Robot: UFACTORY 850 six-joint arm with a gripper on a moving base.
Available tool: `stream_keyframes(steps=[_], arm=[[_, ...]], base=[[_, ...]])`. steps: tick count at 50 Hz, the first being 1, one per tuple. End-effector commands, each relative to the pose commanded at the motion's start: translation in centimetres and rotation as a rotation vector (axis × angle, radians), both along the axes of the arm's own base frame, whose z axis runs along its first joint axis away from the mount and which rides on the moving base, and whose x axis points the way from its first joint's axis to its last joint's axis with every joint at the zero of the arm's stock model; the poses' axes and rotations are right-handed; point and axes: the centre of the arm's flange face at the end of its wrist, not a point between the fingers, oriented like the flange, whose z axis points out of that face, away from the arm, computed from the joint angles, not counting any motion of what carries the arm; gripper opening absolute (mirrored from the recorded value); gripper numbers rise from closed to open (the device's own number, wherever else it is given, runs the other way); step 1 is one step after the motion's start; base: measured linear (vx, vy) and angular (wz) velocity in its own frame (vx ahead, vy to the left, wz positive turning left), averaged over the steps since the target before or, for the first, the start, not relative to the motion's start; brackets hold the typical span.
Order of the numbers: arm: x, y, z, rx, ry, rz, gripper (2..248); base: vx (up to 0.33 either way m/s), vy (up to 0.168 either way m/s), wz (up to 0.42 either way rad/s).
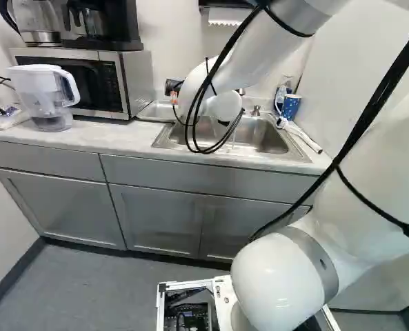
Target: Rinse the cup and place it in the tray
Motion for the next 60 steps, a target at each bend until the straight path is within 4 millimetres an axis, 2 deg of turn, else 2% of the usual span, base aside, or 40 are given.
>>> stream_keyframes(steps=[21,60], arm=[[0.0,0.0,0.0,0.212,0.054,-0.027,125],[0.0,0.0,0.0,0.212,0.054,-0.027,125]], base=[[0.0,0.0,0.0],[0.0,0.0,0.0]])
